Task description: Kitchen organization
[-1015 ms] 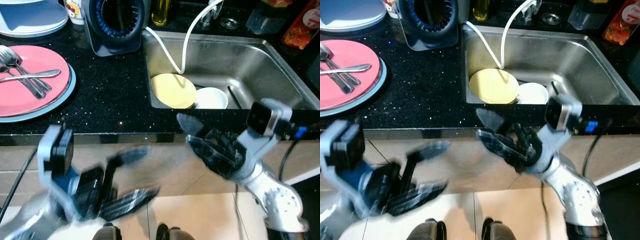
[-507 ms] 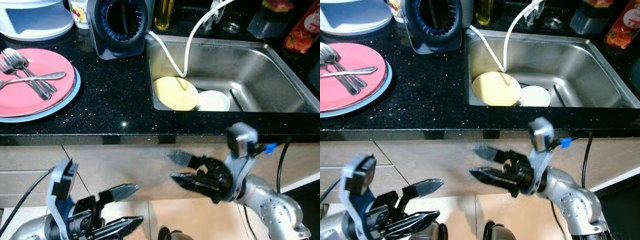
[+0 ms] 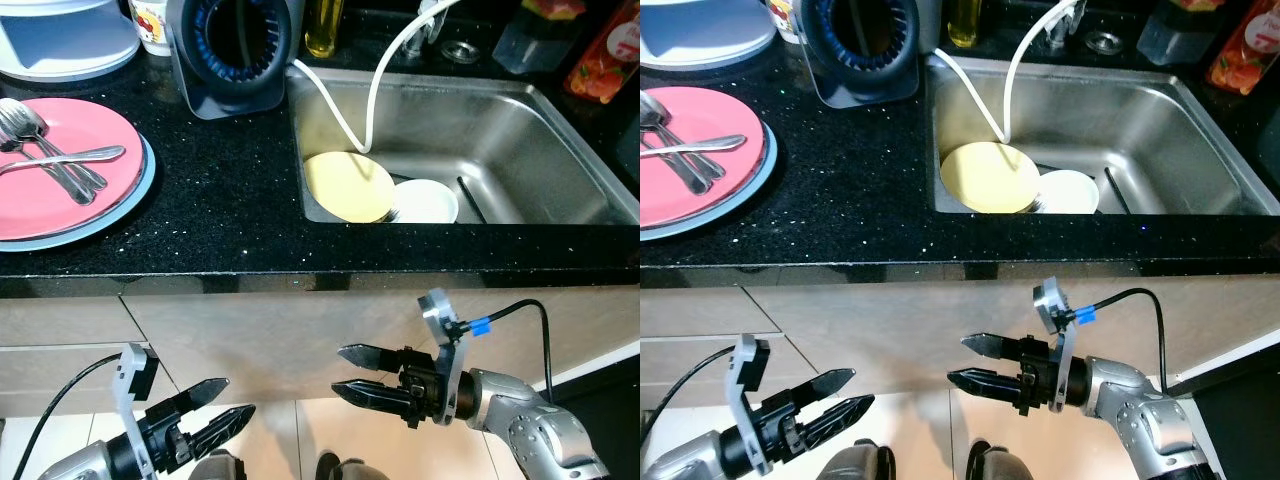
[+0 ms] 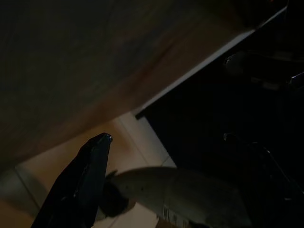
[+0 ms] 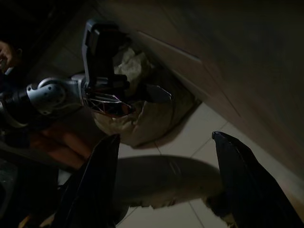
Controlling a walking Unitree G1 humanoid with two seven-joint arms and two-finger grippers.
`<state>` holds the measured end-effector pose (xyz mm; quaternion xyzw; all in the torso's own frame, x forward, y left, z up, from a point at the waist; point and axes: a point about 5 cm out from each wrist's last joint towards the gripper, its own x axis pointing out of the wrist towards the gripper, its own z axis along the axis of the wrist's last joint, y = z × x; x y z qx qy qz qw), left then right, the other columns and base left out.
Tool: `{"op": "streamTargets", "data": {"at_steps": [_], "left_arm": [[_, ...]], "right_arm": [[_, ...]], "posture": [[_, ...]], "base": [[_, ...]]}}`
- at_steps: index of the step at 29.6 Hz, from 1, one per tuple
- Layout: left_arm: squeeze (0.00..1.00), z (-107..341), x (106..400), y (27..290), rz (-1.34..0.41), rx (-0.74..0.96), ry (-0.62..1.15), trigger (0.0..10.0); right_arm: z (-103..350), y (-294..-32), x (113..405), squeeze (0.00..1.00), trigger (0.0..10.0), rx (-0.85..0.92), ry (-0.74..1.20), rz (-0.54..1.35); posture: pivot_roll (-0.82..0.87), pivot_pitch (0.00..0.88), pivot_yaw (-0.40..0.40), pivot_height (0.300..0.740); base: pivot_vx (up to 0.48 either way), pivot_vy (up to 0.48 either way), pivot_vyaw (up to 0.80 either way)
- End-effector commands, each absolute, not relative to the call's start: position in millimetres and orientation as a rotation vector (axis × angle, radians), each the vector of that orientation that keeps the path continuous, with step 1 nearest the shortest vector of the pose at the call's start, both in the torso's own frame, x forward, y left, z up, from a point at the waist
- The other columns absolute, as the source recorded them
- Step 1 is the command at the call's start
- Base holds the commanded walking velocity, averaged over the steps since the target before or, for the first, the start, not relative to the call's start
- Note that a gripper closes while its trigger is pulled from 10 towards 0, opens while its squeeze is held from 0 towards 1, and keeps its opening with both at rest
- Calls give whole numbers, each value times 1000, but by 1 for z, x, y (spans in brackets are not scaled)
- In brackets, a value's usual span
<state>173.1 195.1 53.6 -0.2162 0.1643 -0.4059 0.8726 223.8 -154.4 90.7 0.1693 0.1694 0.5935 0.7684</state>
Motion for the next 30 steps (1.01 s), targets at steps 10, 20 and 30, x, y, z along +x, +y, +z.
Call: {"op": "streamTargets", "data": {"at_steps": [10, 20, 30], "left_arm": [[0, 4, 170, 203, -685, -408, 499, 10000], [0, -34, 170, 223, -414, -342, 616, 10000], [0, -61, 165, 236, -157, -258, 730, 10000]], "right_arm": [[30, -190, 214, 0, 10000, 321, 586, 1056], [-18, -219, 210, 0, 10000, 326, 682, 645], [-50, -245, 194, 0, 10000, 440, 728, 144]], "posture": [[133, 124, -65, 740], [129, 122, -60, 740], [122, 116, -63, 740]], "base": [[0, 0, 0], [0, 0, 0], [0, 0, 0]]}}
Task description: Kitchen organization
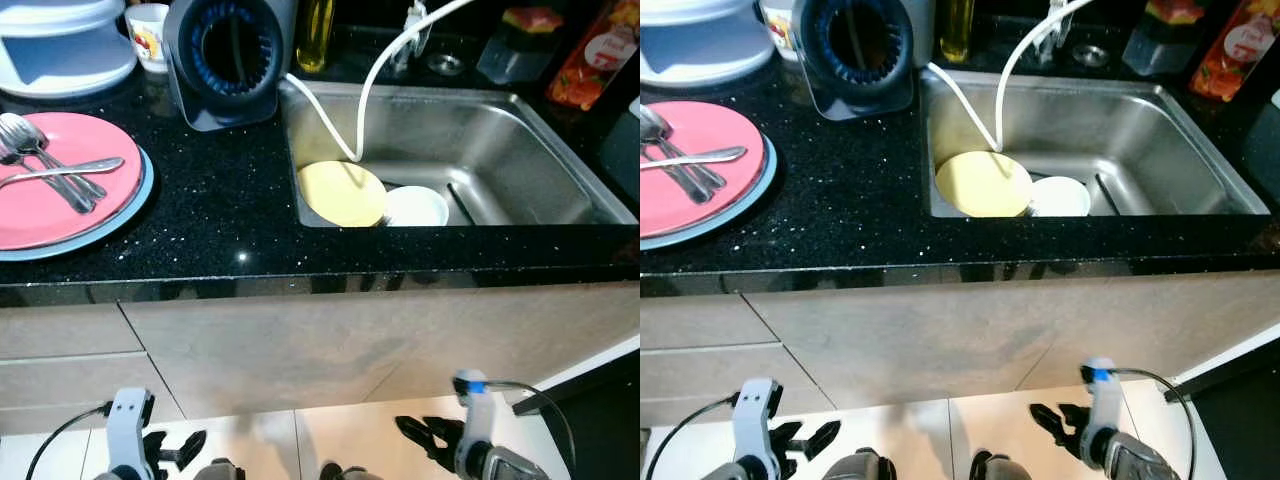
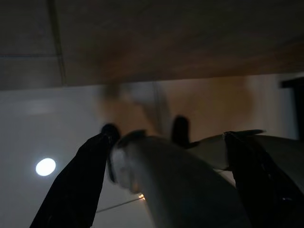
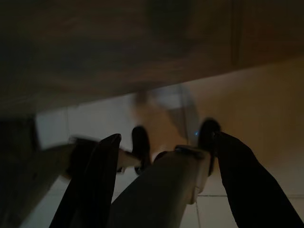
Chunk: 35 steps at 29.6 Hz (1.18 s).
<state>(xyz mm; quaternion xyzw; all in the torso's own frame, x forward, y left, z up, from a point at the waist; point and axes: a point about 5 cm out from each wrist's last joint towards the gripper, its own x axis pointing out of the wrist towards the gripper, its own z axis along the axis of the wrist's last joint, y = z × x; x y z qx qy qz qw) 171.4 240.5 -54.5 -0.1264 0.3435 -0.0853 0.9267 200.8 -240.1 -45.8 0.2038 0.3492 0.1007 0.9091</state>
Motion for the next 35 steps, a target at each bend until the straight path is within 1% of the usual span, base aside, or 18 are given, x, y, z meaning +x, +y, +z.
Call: {"op": "streamTargets", "data": {"at_steps": [1, 5, 6, 10, 12, 13, 15, 18, 20, 25, 27, 30, 35], "left_arm": [[0, -61, 165, 236, -157, -258, 730, 10000], [0, -67, 162, 242, -69, -218, 756, 10000], [0, -67, 162, 242, -69, -218, 756, 10000], [0, -76, 154, 242, 3, -173, 828, 10000], [0, -78, 152, 240, 10, -171, 843, 10000], [0, -83, 148, 235, 14, -152, 893, 10000], [0, -84, 148, 234, 15, -147, 904, 10000], [0, -87, 151, 225, 2, -125, 931, 10000], [0, -88, 151, 220, 5, -114, 951, 10000], [0, -90, 149, 218, 15, -115, 970, 10000], [0, -92, 148, 215, 27, -116, 985, 10000], [0, -95, 149, 202, 28, -111, 1007, 10000], [0, -97, 149, 193, -20, -64, 1037, 10000]], "right_arm": [[-50, -245, 194, 0, 10000, 440, 728, 144], [-58, -255, 187, 0, 10000, 441, 733, -47], [-58, -255, 187, 0, 10000, 441, 733, -47], [-69, -260, 173, 0, 10000, 398, 819, -224], [-71, -260, 170, 0, 10000, 384, 841, -244], [-75, -258, 165, 0, 10000, 356, 870, -292], [-75, -258, 164, 0, 10000, 355, 873, -303], [-79, -253, 161, 0, 10000, 332, 894, -363], [-81, -249, 161, 0, 10000, 288, 917, -363], [-82, -246, 160, 0, 10000, 269, 931, -355], [-84, -240, 161, 0, 10000, 240, 949, -340], [-88, -219, 163, 0, 10000, 179, 986, -244], [-89, -210, 165, 0, 10000, 162, 1002, -183]], "posture": [[122, 116, -63, 740], [116, 111, -63, 740], [116, 111, -63, 740], [117, 103, -69, 740], [117, 103, -69, 740], [118, 96, -71, 740], [118, 96, -71, 740], [117, 87, -74, 740], [124, 88, -80, 740], [125, 90, -82, 740], [120, 88, -75, 740], [96, 103, -54, 740], [95, 115, -57, 740]], "base": [[0, 0, 0], [0, 0, 0], [0, 0, 0], [0, 0, 0], [0, 0, 0], [0, 0, 0], [0, 0, 0], [0, 0, 0], [0, 0, 0], [0, 0, 0], [0, 0, 0], [0, 0, 0], [0, 0, 0]]}}
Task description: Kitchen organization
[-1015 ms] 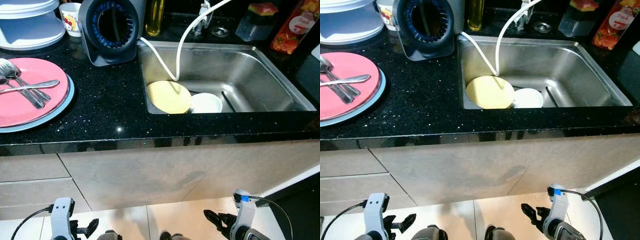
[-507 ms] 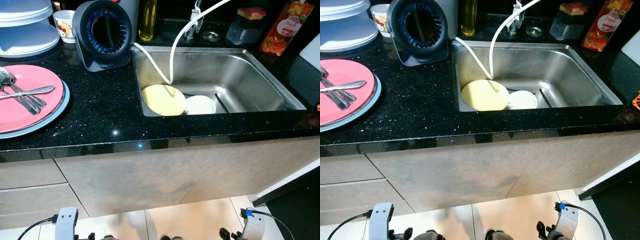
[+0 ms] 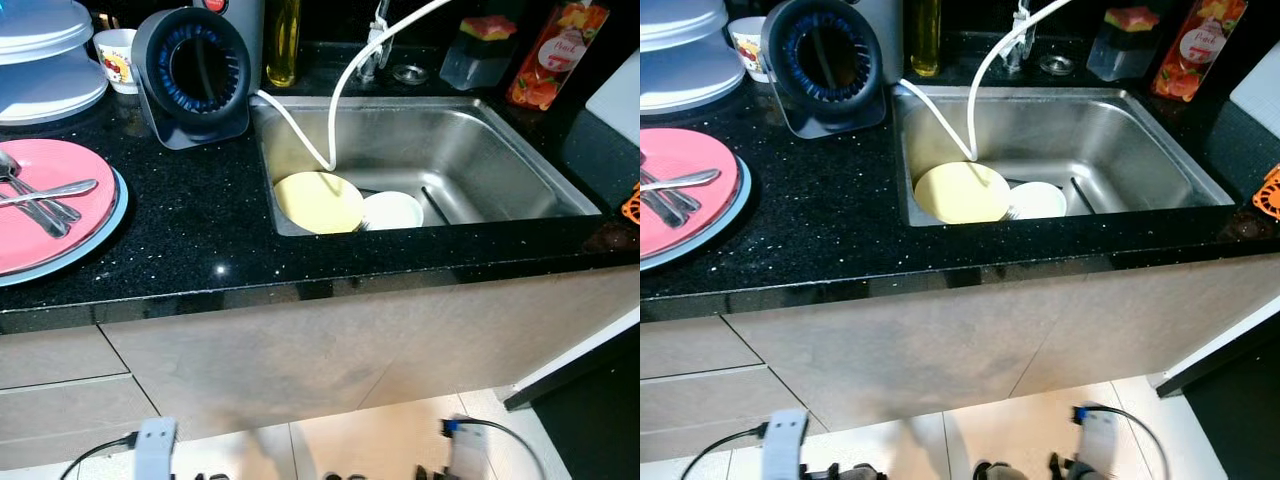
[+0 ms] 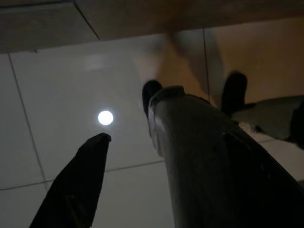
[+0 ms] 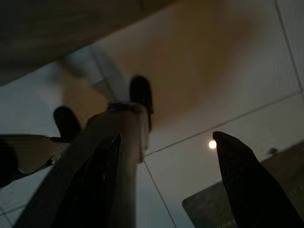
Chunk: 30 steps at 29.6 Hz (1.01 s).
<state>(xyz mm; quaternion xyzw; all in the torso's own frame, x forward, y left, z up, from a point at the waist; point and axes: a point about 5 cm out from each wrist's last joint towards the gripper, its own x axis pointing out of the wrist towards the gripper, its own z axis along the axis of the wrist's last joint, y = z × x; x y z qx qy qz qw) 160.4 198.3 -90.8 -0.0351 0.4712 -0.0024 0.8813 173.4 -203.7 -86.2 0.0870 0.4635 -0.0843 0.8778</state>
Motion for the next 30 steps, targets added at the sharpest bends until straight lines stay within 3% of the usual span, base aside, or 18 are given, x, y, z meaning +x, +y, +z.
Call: {"op": "streamTargets", "data": {"at_steps": [1, 14, 22, 30], "left_arm": [[0, -97, 148, 191, -30, -58, 1045, 10000], [0, -106, 129, 188, -134, 49, 1168, 10000], [0, -108, 123, 185, -345, 302, 1200, 10000], [0, -108, 122, 188, -383, 359, 1207, 10000]], "right_arm": [[-89, -209, 166, 0, 10000, 159, 1005, -175], [-91, -201, 165, 0, 10000, 125, 1039, -102], [-95, -198, 156, 0, 10000, 125, 1083, -62], [-98, -194, 151, 0, 10000, 145, 1097, -61]], "posture": [[99, 115, -63, 740], [92, 90, -57, 740], [92, 79, -52, 740], [86, 88, -30, 740]], "base": [[0, 0, 0], [0, 0, 0], [0, 0, 0], [0, 0, 0]]}}
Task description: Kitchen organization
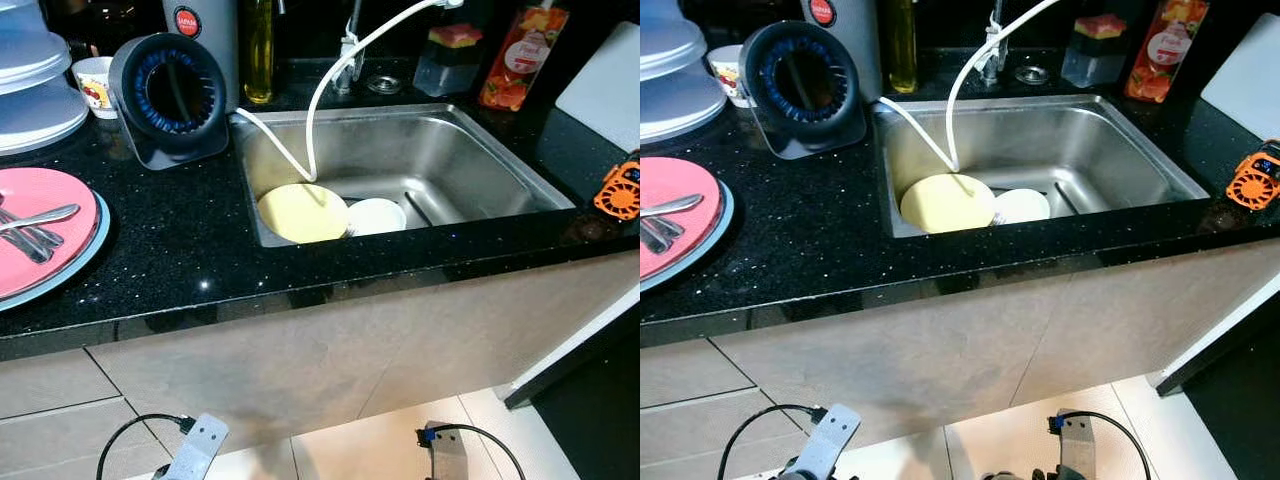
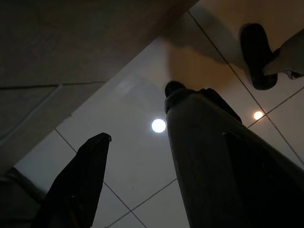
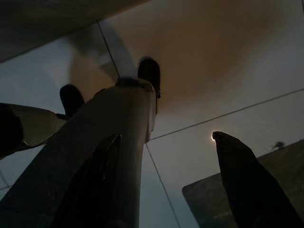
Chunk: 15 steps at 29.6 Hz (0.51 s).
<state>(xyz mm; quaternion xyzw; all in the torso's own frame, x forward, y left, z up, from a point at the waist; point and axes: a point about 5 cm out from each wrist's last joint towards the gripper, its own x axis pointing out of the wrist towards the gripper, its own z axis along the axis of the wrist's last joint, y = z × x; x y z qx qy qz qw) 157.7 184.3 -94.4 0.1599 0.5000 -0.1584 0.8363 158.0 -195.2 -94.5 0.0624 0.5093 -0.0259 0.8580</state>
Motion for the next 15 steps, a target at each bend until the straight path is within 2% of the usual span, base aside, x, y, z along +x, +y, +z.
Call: {"op": "streamTargets", "data": {"at_steps": [1, 15], "left_arm": [[0, -108, 121, 189, -381, 361, 1209, 10000], [0, -109, 113, 195, -393, 405, 1231, 10000]], "right_arm": [[-98, -193, 150, 0, 10000, 149, 1097, -63], [-100, -186, 148, 0, 10000, 188, 1098, -72]], "posture": [[85, 88, -28, 740], [76, 88, -3, 740]], "base": [[0, 0, 0], [0, 0, 0]]}}
